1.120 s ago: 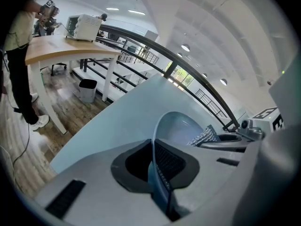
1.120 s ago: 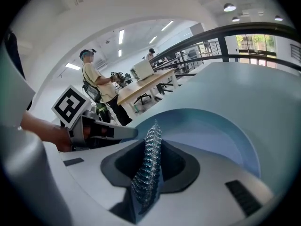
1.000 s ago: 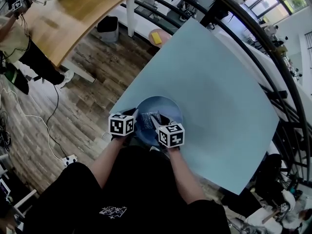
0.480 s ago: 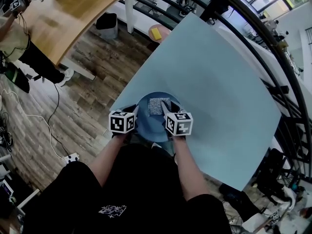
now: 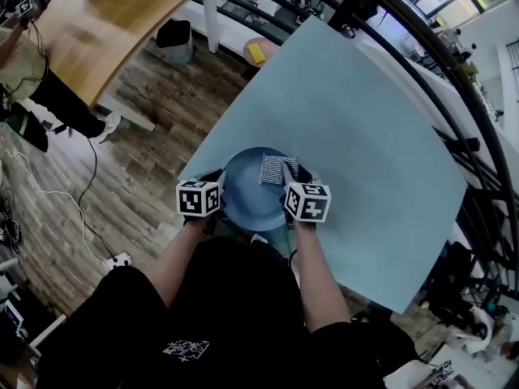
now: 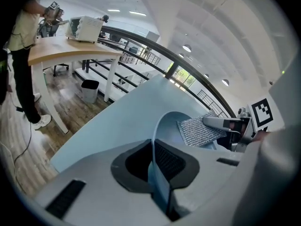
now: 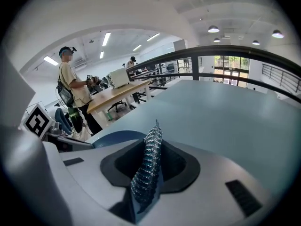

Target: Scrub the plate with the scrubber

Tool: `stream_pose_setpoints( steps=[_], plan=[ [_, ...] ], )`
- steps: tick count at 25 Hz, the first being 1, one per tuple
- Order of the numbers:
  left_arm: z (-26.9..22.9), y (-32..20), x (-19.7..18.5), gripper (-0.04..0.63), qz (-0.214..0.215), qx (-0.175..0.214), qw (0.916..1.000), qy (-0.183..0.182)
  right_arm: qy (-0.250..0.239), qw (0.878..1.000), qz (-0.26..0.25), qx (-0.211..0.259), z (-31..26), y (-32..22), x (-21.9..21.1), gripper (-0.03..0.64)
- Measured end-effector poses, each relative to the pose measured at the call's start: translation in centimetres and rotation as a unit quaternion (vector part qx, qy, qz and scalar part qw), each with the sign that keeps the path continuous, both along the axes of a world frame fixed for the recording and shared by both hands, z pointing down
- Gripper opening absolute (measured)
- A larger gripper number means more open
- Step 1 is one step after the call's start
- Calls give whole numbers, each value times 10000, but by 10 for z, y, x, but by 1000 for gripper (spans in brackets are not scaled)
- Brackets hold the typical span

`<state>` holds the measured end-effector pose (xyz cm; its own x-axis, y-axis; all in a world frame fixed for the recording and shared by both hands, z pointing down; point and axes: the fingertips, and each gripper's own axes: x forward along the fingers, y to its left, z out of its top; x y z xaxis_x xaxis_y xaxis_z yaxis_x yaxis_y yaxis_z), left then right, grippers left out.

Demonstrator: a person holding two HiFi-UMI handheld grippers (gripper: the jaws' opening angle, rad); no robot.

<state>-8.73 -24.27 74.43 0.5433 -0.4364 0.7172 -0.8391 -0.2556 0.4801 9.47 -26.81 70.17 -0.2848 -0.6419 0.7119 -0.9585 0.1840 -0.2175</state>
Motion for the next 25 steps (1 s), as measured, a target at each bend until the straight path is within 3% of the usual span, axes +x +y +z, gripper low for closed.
stream_pose_setpoints(
  steps=[9,17,25],
  plan=[
    [2,2,-3,23,-125,68,9998,-105,369,9993,41,-21,-5,23,34,94],
    [2,4,0,23,-248,105,9995,-175,639,9967,-441,-235,-6,48,53,92],
    [2,4,1,25,-434,97,9988,-209,210,9914,-1115,-652,-3,73,39,92]
  ],
)
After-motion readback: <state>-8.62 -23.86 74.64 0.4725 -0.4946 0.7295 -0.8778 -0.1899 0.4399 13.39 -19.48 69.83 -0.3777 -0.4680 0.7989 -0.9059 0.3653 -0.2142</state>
